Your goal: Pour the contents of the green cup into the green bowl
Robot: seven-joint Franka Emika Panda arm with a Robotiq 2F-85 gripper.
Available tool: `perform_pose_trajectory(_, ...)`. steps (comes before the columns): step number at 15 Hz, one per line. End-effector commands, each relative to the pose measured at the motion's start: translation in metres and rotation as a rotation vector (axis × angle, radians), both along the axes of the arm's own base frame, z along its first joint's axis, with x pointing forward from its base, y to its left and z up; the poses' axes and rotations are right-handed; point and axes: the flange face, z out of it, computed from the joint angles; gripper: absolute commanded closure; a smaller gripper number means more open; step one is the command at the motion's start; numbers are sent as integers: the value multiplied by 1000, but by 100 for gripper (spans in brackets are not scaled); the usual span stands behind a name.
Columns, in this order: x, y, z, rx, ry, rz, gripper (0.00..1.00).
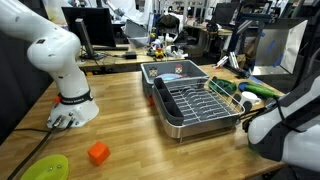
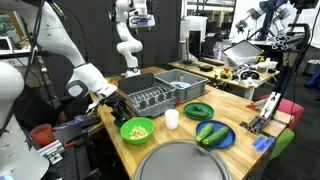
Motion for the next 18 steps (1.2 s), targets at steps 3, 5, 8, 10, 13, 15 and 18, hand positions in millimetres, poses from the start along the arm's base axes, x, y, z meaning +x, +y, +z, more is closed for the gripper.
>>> perform_pose_trajectory(3,4,-5,-13,-44,11,-3,48)
perform_pose_trajectory(5,5,-3,-14,-48,9,3,48)
perform_pose_trajectory(8,8,1,-10,-52,-10,16,48)
perform_pose_trajectory(10,12,5,-4,-61,-39,23,48)
perform_pose_trajectory(13,24,20,12,-72,-95,76,48)
perform_pose_trajectory(15,27,28,16,-85,-111,114,48)
perform_pose_trajectory(18,22,27,10,-109,-86,145,48)
